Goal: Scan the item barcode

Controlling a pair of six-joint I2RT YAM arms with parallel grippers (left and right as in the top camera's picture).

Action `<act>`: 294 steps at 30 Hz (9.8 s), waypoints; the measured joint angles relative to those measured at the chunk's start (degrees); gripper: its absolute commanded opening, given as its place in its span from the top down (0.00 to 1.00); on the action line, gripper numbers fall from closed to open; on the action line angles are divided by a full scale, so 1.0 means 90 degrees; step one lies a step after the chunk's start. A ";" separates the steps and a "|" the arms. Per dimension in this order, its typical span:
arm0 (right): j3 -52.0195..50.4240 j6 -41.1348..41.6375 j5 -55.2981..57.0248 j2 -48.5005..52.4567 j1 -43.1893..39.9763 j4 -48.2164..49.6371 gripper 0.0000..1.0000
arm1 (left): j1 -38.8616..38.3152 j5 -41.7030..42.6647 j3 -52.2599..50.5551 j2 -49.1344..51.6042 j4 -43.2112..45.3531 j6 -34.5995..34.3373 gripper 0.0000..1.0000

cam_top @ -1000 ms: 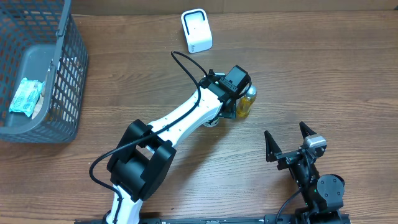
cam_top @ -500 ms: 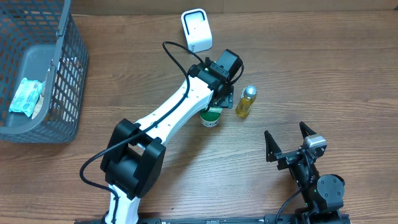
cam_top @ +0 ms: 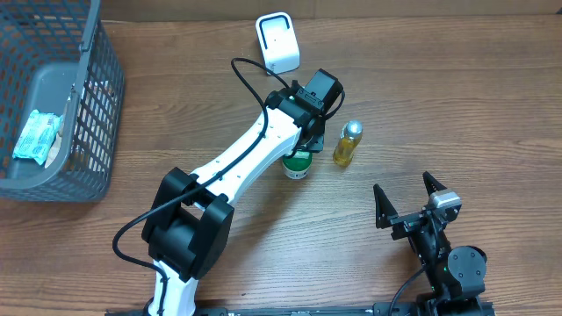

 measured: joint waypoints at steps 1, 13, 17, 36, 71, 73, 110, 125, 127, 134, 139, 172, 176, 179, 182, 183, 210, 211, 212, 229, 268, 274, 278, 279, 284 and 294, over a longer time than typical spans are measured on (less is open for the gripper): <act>0.0000 -0.0002 0.0000 0.0000 0.0002 0.0002 0.00 | 0.0000 0.0000 0.0000 0.0000 0.0007 0.0029 0.49; 0.0000 0.0000 -0.0002 0.0000 0.0000 0.0005 0.00 | 0.0017 0.0170 0.0024 -0.0287 -0.0614 0.0087 0.48; 0.0000 -0.0002 0.0000 0.0000 0.0000 0.0005 0.00 | 0.0017 0.0199 0.0027 -0.0287 -0.0852 0.0087 0.47; 0.0000 0.0000 0.0000 0.0000 0.0000 0.0002 0.00 | 0.0027 0.0216 0.0024 -0.0287 -0.0678 0.0087 0.28; 0.0000 0.0000 0.0000 0.0000 0.0000 0.0002 0.00 | 0.1134 0.2433 0.0673 -0.0138 -0.1836 0.1780 0.53; 0.0000 0.0000 0.0000 0.0000 0.0002 0.0005 0.00 | 0.1137 0.2453 0.0614 -0.0138 -0.1758 0.1778 0.53; 0.0000 -0.0002 0.0000 0.0000 0.0000 0.0002 0.00 | 0.1117 0.0316 0.0347 -0.0784 -0.2006 0.1477 0.96; 0.0000 0.0000 0.0000 0.0000 0.0000 0.0000 0.00 | 0.1117 -0.0998 -0.0250 -0.0784 -0.2074 0.1052 0.95; 0.0000 0.0000 -0.0002 0.0000 0.0002 0.0002 0.00 | 0.1117 -0.0920 -0.0357 -0.0784 -0.2074 0.1049 0.96; 0.0000 -0.0002 0.0000 0.0000 0.0002 0.0002 0.00 | 0.1117 -0.0481 -0.0420 -0.0784 -0.1972 0.1032 0.96; 0.0000 0.0000 0.0000 0.0000 0.0000 0.0002 0.00 | 0.1117 -0.0362 -0.0420 -0.0784 -0.1904 0.1032 0.96; 0.0000 0.0000 -0.0002 0.0000 0.0000 0.0002 0.00 | 0.0967 -0.0937 -0.1202 -0.0784 -0.1877 0.0170 0.96; 0.0000 0.0000 -0.0002 0.0000 0.0000 0.0000 0.00 | 0.0967 -0.1032 -0.1600 -0.0784 -0.1598 0.0070 0.96; 0.0000 0.0000 0.0000 0.0000 0.0002 0.0005 0.00 | 0.0967 -0.1132 -0.1821 -0.0784 -0.1523 0.0039 0.96; 0.0000 0.0000 0.0000 0.0000 0.0000 0.0000 0.00 | 0.0967 -0.1226 -0.2006 -0.0784 -0.1411 -0.0012 0.96; 0.0000 -0.0002 0.0000 0.0000 0.0000 0.0002 0.00 | 0.0967 -0.1246 -0.2040 -0.0784 -0.1409 -0.0046 0.96; 0.0000 0.0000 0.0000 0.0000 0.0000 0.0005 0.00 | 0.0092 -0.1508 -0.2118 -0.0784 -0.1413 -0.0498 0.96; 0.0000 -0.0002 0.0002 0.0000 0.0000 0.0002 0.00 | 0.0080 -0.1513 -0.2118 -0.0784 -0.1413 -0.0520 0.96; 0.0000 -0.0002 0.0000 0.0000 0.0000 0.0002 0.00 | 0.0061 -0.1515 -0.2118 -0.0784 -0.1413 -0.0554 0.96; 0.0000 0.0000 0.0000 0.0000 0.0000 0.0002 0.00 | 0.0051 -0.0942 -0.2123 -0.0784 -0.1025 -0.0668 0.96; 0.0000 -0.0002 0.0000 0.0000 0.0002 0.0005 0.00 | 0.0010 -0.0427 -0.2169 -0.0784 -0.0255 -0.0007 0.96; 0.0000 0.0000 0.0000 0.0000 0.0000 0.0002 0.00 | 0.0010 -0.1103 -0.2171 -0.0784 -0.0862 0.0107 0.96; 0.0000 0.0002 0.0000 0.0000 0.0000 0.0000 0.00 | 0.0010 -0.1613 -0.2171 -0.0784 -0.1115 0.0134 0.96; 0.0000 0.0000 -0.0002 0.0000 0.0000 0.0002 0.00 | 0.0010 -0.1702 -0.2171 -0.0784 -0.1129 0.0141 0.96; 0.0000 0.0000 0.0000 0.0000 0.0000 0.0002 0.00 | 0.0010 -0.1960 -0.2171 -0.0784 -0.1137 0.0277 0.96; 0.0000 0.0000 0.0000 0.0000 0.0002 0.0000 0.00 | 0.0010 -0.2011 -0.2171 -0.0784 -0.1205 0.0282 0.96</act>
